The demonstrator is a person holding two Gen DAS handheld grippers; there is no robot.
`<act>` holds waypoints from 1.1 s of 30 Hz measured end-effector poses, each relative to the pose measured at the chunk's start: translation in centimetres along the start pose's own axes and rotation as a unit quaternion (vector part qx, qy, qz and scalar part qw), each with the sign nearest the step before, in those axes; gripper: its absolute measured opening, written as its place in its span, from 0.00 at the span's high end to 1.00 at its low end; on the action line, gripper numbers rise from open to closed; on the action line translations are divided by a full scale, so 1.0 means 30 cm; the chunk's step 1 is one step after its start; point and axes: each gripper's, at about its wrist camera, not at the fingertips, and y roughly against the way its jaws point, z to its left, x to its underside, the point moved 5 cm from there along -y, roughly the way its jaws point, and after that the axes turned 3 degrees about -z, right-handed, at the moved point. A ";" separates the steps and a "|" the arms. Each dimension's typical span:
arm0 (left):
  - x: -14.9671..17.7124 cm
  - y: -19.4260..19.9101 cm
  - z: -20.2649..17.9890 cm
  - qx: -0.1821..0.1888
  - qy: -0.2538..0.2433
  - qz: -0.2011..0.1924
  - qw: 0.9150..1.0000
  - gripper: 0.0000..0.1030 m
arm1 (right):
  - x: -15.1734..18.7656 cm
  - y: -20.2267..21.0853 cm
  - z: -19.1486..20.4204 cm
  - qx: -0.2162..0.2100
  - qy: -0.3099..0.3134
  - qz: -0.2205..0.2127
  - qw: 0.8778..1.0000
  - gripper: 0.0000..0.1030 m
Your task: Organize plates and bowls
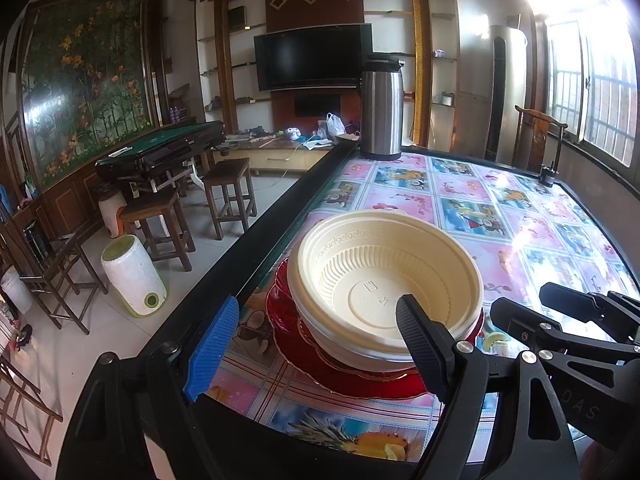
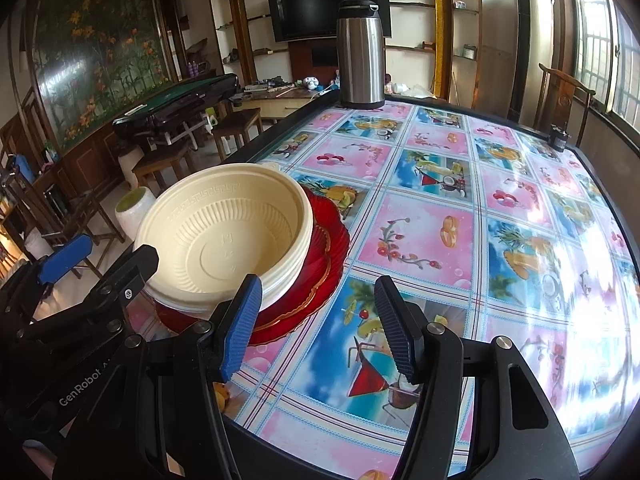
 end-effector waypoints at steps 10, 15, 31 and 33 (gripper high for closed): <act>-0.004 -0.004 -0.010 0.000 -0.001 -0.002 1.000 0.21 | 0.005 0.003 0.007 -0.001 0.001 0.001 1.000 0.42; -0.004 -0.004 -0.011 0.001 0.000 -0.002 1.000 0.21 | 0.001 0.000 0.003 0.000 0.003 -0.001 1.000 0.42; -0.015 0.002 -0.019 0.009 0.001 -0.004 1.000 0.21 | -0.006 -0.012 -0.003 0.002 0.005 0.004 1.000 0.42; -0.017 -0.002 -0.022 0.010 0.002 -0.002 1.000 0.21 | -0.003 -0.015 -0.005 0.002 0.004 0.008 1.000 0.42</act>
